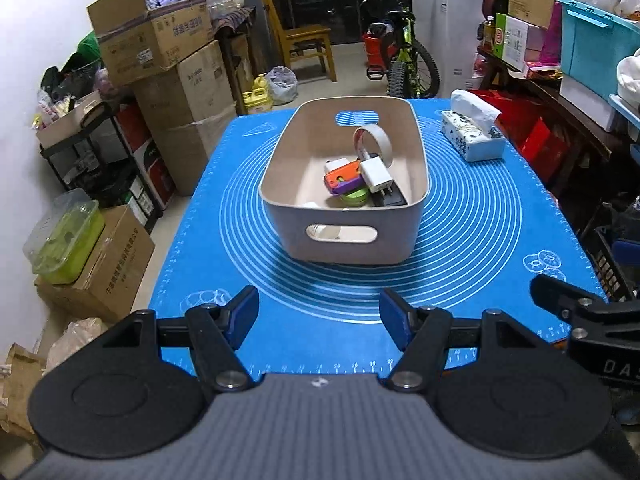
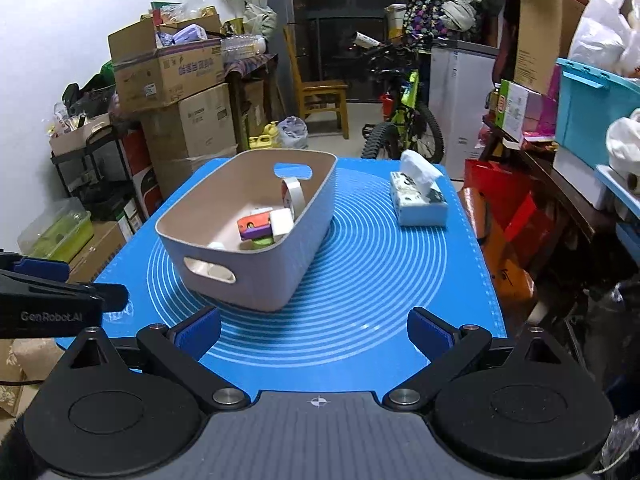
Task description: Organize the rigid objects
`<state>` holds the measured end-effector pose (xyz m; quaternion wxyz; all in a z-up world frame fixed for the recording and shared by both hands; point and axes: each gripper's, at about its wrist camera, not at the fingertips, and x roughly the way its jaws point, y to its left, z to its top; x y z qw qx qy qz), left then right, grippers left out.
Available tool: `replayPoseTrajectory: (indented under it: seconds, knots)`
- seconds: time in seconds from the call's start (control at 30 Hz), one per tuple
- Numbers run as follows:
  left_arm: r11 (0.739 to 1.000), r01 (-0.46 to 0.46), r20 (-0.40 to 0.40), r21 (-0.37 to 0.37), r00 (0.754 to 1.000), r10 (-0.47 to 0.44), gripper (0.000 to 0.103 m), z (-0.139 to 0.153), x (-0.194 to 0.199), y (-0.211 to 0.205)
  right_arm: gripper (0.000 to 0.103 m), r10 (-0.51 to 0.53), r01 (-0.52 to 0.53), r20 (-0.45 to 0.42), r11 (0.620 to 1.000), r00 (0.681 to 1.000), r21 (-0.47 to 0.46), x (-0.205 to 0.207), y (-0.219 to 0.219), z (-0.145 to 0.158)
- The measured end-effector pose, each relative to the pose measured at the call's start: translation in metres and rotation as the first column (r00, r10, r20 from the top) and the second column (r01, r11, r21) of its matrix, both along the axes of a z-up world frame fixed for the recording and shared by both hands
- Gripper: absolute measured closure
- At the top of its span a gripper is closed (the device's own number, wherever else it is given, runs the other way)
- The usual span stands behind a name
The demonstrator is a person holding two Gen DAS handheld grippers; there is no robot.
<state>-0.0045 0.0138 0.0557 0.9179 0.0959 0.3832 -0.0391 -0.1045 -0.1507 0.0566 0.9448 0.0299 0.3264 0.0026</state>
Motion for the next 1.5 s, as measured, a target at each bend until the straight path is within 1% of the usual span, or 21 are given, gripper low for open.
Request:
replayPoseTrajectory:
  seconds: [0.4, 0.53, 0.63, 0.73, 1.17, 1.5]
  knots:
    - [0.999, -0.037, 0.019, -0.005, 0.999, 0.037, 0.036, -0.025, -0.017, 0.004, 0.004, -0.014, 0.014, 0.025, 1.0, 1.0, -0.017, -0.024, -0.003, -0.012]
    - [0.999, -0.043, 0.037, 0.001, 0.998, 0.043, 0.036, -0.034, -0.022, 0.003, 0.004, -0.009, 0.009, 0.021, 1.0, 1.0, -0.014, -0.027, -0.001, -0.019]
    - [0.999, -0.037, 0.029, -0.01, 0.999, 0.037, 0.036, -0.039, -0.022, 0.003, 0.004, 0.007, -0.007, 0.004, 1.0, 1.0, -0.024, -0.025, 0.003, -0.025]
    - [0.999, -0.036, 0.024, -0.02, 0.999, 0.037, 0.036, -0.044, -0.022, 0.005, 0.004, 0.015, -0.015, 0.007, 0.999, 1.0, -0.034, -0.025, 0.007, -0.027]
    - [0.999, -0.037, 0.007, -0.025, 0.999, 0.037, 0.036, -0.049, -0.019, 0.008, 0.004, 0.016, -0.016, -0.044, 1.0, 0.999, 0.002, -0.019, 0.004, -0.044]
    - [0.999, -0.03, 0.01, -0.018, 0.999, 0.03, 0.036, -0.05, -0.02, 0.006, 0.004, 0.022, -0.022, -0.052, 1.0, 0.998, 0.004, -0.017, 0.007, -0.049]
